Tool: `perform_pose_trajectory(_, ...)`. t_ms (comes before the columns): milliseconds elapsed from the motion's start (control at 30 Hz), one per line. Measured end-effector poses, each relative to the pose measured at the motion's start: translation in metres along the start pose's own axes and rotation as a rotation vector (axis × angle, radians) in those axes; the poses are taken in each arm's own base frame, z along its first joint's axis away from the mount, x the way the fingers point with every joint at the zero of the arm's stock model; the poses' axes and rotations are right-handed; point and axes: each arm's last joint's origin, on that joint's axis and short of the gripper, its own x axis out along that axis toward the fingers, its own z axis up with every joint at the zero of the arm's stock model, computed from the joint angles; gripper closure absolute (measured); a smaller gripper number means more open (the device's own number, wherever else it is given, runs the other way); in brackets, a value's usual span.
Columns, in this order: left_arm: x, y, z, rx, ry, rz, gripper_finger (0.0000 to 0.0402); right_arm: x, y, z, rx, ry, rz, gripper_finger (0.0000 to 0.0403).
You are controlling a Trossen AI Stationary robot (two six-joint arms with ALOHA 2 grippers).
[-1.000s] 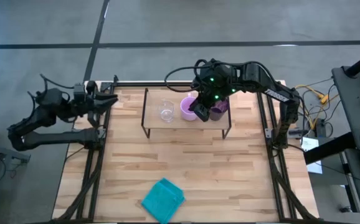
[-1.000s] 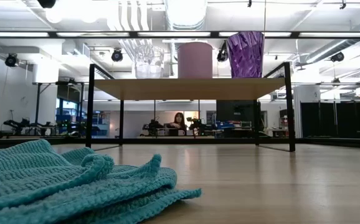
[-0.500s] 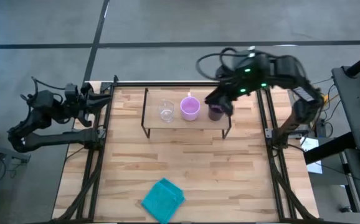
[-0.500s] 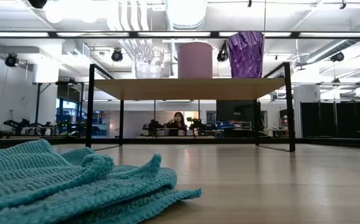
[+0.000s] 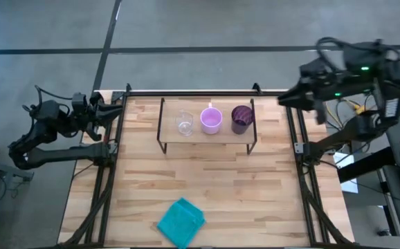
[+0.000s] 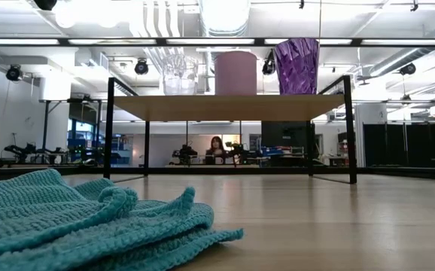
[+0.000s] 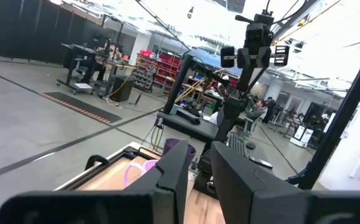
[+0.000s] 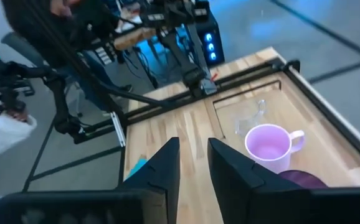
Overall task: Stack small to large cups/mugs on shelf
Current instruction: Return to Home Position
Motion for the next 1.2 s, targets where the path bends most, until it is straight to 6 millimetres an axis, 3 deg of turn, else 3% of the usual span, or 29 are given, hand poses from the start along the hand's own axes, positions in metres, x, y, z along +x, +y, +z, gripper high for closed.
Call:
perform_pose_trajectory(133,0.000,0.000,0.000,0.000,-0.001,-0.001,0.0345,-0.024,0.003,-0.006,-0.038,-0.047,0.015,0.0328)
perform_pose_trajectory(300,0.000,0.000,0.000,0.000,-0.004,-0.002,0.0345,-0.033,0.003,-0.012,-0.096,-0.055,0.016,0.0322)
perform_pose_trajectory(567,0.000,0.000,0.001,-0.001,-0.009,-0.004,0.0345,-0.012,-0.005,-0.025,-0.098,0.043,-0.010,0.0321)
perform_pose_trajectory(767,0.000,0.000,0.001,-0.001,-0.009,-0.004,0.0345,-0.007,-0.010,-0.035,-0.140,-0.039,0.011,0.0328)
perform_pose_trajectory(1200,-0.008,0.003,-0.006,0.044,0.050,0.017,0.0345,0.011,-0.029,-0.093,-0.034,-0.160,0.124,0.0320)
